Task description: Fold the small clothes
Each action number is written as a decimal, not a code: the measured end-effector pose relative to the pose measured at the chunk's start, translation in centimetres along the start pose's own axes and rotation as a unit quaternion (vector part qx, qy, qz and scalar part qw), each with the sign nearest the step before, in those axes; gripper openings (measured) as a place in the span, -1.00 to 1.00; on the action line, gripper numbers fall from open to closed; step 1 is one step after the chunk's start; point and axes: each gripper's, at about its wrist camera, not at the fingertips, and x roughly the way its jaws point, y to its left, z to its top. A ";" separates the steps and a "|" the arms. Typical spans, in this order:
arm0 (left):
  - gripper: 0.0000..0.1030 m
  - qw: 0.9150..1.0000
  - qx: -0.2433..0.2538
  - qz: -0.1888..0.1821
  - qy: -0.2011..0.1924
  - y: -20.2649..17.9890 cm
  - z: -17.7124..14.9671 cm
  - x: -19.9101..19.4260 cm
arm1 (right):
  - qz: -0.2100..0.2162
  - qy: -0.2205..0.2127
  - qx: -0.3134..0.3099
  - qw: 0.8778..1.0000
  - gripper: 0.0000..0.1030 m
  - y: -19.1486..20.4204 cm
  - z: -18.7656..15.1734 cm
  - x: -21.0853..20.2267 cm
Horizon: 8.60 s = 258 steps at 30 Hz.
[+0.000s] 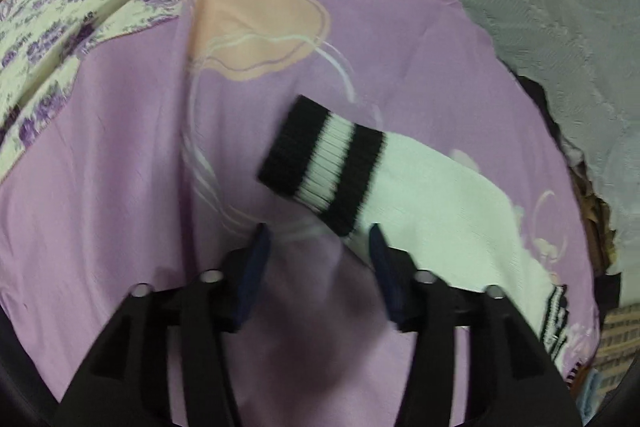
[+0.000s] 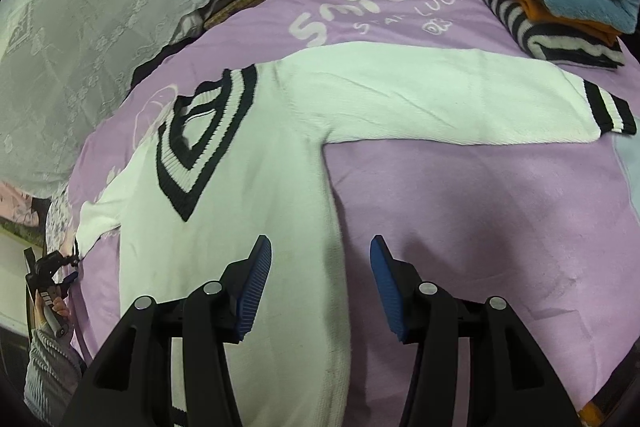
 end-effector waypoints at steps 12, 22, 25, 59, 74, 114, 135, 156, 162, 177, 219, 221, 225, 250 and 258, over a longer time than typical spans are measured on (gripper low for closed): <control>-0.61 0.998 -0.066 0.001 -0.015 -0.2 1.7 1.4 | -0.001 -0.015 0.013 1.000 0.01 -0.4 -0.7 -1.5; -0.59 0.996 -0.089 -0.010 0.002 4.0 -1.2 -0.1 | 0.020 0.014 -0.011 1.000 0.01 0.5 -2.0 -0.5; -0.32 0.997 -0.082 -0.001 -0.002 3.7 -2.1 -1.8 | 0.032 0.019 -0.020 0.999 0.01 0.8 -2.3 -0.5; 0.15 0.924 0.296 -0.105 0.218 -11.0 -34.3 -5.5 | 0.125 0.135 -0.050 0.982 -0.18 -1.4 -11.8 0.1; -0.69 0.923 0.277 -0.144 0.225 -6.9 -34.9 -9.2 | 0.147 0.173 -0.072 0.971 -0.78 -3.9 -12.5 -1.2; 0.18 0.942 0.275 -0.129 0.146 -19.3 -24.6 -4.4 | 0.161 0.073 -0.051 0.983 -0.41 1.7 2.8 5.6; 0.43 0.998 0.009 -0.040 0.047 -5.7 -7.6 -0.1 | 0.143 0.061 0.028 0.987 -0.12 -2.2 4.9 7.3; -0.56 0.994 -0.109 0.007 -0.031 6.1 -2.8 -1.4 | 0.097 0.033 0.009 0.995 0.00 -0.9 5.4 5.3; 0.09 0.990 -0.107 0.032 -0.082 4.9 -4.4 -6.5 | 0.100 0.025 0.012 0.995 0.00 -1.7 5.4 5.3; 0.31 0.958 0.272 -0.056 0.071 -24.9 -18.1 2.0 | 0.099 -0.008 0.066 0.993 0.00 -4.2 11.2 9.6; 0.65 0.935 0.336 -0.042 0.110 -30.2 -31.2 -2.4 | 0.077 -0.107 0.180 0.975 -0.18 -22.3 10.0 2.6; 0.65 0.925 0.360 -0.018 0.122 -31.1 -33.8 -1.1 | 0.076 -0.096 0.192 0.974 -0.18 -24.0 9.7 2.8; 0.77 0.915 0.389 0.021 0.104 -30.7 -36.3 -0.5 | 0.118 -0.094 0.202 0.968 -0.33 -27.7 8.6 1.9; 0.86 0.937 0.341 -0.004 0.071 -29.6 -30.7 -3.0 | 0.198 -0.069 0.137 0.968 -0.06 -17.7 4.3 0.5; 0.89 0.942 0.317 0.050 0.101 -19.1 -29.7 -1.2 | 0.219 0.057 0.030 0.974 0.02 -6.2 0.4 6.9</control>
